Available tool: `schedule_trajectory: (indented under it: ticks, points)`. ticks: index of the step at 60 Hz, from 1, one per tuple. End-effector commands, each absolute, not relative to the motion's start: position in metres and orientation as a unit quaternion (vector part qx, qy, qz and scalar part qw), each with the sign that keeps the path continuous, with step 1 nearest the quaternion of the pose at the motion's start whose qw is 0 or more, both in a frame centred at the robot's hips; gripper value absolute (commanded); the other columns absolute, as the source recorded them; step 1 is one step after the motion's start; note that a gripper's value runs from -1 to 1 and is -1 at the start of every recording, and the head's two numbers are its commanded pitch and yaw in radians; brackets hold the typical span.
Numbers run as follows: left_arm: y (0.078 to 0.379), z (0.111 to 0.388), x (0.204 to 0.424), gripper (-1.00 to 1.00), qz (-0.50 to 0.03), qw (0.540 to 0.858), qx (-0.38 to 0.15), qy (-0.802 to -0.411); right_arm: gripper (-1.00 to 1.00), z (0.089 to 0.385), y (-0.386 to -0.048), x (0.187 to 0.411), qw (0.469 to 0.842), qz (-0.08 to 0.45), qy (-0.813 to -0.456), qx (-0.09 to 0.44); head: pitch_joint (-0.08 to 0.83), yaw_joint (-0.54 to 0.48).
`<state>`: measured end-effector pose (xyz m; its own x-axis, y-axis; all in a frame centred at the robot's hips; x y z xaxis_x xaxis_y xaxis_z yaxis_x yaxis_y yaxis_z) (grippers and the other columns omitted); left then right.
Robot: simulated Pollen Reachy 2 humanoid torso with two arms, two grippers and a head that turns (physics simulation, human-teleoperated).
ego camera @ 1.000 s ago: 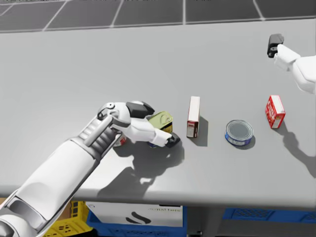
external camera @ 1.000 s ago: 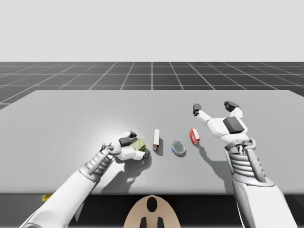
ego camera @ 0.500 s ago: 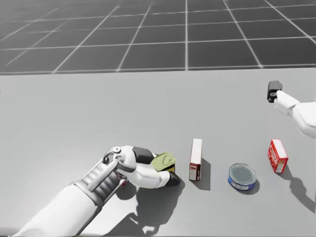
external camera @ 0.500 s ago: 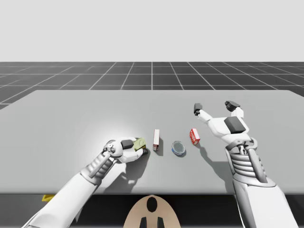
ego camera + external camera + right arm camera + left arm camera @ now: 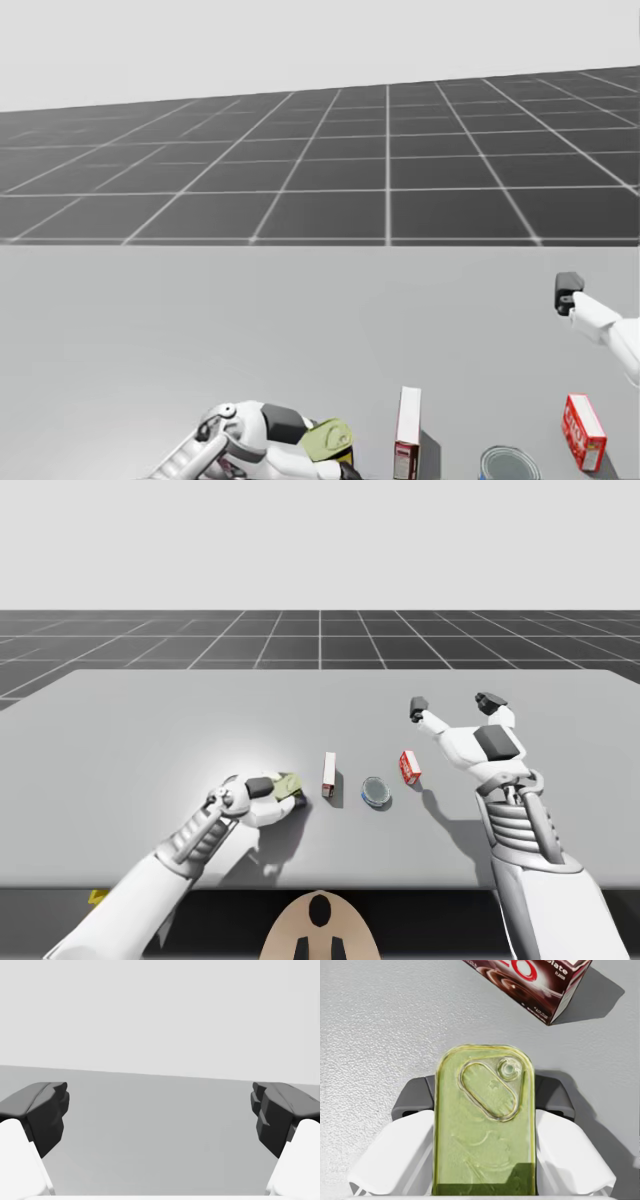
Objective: Grasp the can of spam and hold it up.
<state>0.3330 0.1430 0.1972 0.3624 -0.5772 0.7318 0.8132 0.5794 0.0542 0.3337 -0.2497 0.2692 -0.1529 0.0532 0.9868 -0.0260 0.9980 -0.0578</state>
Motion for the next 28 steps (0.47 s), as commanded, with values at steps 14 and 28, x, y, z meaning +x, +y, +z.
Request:
schedule_trajectory:
  ticks: [14, 28]
  points:
    - [0.172, 0.320, 0.334, 1.00, -0.383, 0.766, -0.131, -0.500, -1.00, 0.270, -0.251, 0.334, 0.652, 0.030, -0.758, -0.011, 0.275, 0.16]
    - [0.174, 0.404, 0.316, 1.00, -0.346, 0.709, -0.117, -0.604, -1.00, 0.269, -0.249, 0.334, 0.657, 0.032, -0.754, -0.009, 0.264, 0.18]
